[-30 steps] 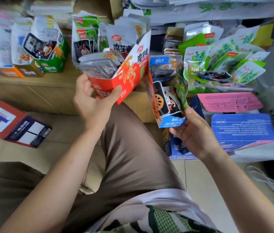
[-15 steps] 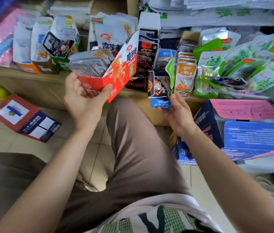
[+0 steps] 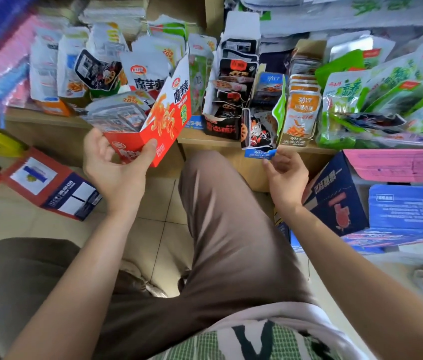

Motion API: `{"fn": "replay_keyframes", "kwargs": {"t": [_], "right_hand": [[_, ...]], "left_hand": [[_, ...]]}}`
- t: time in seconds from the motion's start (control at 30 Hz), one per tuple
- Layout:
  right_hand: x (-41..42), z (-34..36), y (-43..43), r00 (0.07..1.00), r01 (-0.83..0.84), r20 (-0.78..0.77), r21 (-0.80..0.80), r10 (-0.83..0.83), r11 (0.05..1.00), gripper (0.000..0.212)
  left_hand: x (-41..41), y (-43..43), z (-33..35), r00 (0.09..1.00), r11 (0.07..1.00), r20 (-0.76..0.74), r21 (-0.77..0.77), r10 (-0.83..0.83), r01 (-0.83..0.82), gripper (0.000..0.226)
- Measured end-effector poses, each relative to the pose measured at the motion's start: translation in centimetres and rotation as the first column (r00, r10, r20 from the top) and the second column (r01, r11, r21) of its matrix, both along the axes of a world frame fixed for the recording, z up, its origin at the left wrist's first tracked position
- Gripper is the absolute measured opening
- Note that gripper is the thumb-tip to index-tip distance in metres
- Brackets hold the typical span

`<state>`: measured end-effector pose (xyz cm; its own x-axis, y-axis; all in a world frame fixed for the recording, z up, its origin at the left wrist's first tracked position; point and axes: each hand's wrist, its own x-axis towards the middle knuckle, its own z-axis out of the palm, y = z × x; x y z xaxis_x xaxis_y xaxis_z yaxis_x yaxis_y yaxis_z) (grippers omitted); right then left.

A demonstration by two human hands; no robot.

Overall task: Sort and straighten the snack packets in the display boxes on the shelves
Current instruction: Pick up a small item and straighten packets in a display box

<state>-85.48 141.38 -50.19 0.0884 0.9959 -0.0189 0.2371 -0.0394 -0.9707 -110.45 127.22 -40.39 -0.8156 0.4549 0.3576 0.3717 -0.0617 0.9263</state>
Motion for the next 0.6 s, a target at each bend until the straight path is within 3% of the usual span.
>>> {"fn": "replay_keyframes", "kwargs": {"t": [0.2, 0.33, 0.5, 0.6], "right_hand": [[-1.8, 0.9, 1.8, 0.985, 0.141, 0.111, -0.045, -0.135, 0.989, 0.028], [-3.4, 1.5, 3.0, 0.982, 0.189, 0.001, -0.135, -0.19, 0.973, 0.029], [-3.9, 1.9, 1.0, 0.992, 0.032, -0.116, -0.123, -0.046, 0.992, 0.052], [-4.4, 3.6, -0.6, 0.995, -0.08, -0.055, 0.005, 0.081, 0.997, 0.043]], "left_hand": [[-1.4, -1.1, -0.4, 0.999, 0.999, 0.016, -0.024, 0.042, -0.042, 0.074], [-3.2, -1.6, -0.6, 0.995, 0.996, 0.031, -0.02, 0.091, -0.09, 0.077], [-6.3, -2.5, -1.4, 0.989, 0.989, 0.02, -0.017, 0.149, -0.148, 0.078], [-7.9, -2.8, -1.8, 0.986, 0.986, 0.015, -0.024, 0.166, -0.166, 0.076]]}}
